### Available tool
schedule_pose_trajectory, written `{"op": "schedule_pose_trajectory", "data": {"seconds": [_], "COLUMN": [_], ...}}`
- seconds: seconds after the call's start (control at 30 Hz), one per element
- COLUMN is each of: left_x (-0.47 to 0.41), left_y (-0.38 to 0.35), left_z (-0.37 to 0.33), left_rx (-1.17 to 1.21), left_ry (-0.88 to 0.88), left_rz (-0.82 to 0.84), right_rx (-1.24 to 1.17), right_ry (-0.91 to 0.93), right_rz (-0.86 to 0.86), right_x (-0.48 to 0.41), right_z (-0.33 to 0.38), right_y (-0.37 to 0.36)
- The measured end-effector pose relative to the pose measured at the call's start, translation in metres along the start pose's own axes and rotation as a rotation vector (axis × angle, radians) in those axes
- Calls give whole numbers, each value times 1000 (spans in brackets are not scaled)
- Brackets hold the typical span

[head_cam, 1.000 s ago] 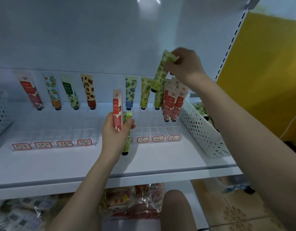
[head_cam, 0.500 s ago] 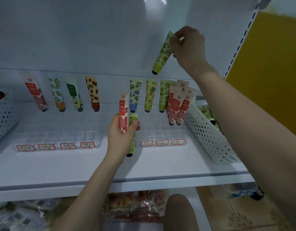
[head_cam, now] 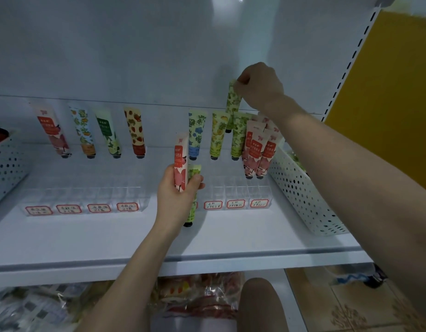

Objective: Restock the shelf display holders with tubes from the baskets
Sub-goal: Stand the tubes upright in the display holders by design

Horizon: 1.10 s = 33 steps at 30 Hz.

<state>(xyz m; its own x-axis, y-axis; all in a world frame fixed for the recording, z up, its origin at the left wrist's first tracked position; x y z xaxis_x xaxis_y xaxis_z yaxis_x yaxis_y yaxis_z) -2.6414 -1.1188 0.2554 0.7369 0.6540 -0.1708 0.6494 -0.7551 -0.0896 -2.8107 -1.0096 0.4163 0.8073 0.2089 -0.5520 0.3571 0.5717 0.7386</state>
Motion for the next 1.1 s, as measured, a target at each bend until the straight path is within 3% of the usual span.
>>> {"op": "schedule_pose_trajectory", "data": {"seconds": [0.3,0.83,1.1], "left_x": [1,2,1], "left_y": [-1,2,2], "left_z": [4,4,5], "left_rx": [-11,-2,2], "left_ry": [16,4,5], "left_rz": [3,-4,-7], "right_rx": [0,157,154], "right_ry": [-8,9,-6], "right_rz": [-134,118,130], "right_x": [-6,10,9], "right_z": [10,10,8], "right_y": [13,-22,-22]}}
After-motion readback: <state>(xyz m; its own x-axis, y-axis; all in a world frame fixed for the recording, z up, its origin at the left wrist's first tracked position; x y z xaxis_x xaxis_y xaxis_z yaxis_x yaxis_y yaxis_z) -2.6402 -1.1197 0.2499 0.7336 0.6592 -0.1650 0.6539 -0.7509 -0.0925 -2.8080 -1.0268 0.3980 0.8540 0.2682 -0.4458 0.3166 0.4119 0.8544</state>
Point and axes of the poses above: each hand's wrist, its own x-axis away from the middle knuckle, its own y-axis out of the back of the hand, z = x × y, the point moved 4 cm from there along -x, towards the middle knuckle, and after that the axes turned 10 degrees about -z, right-handed, at the moved point
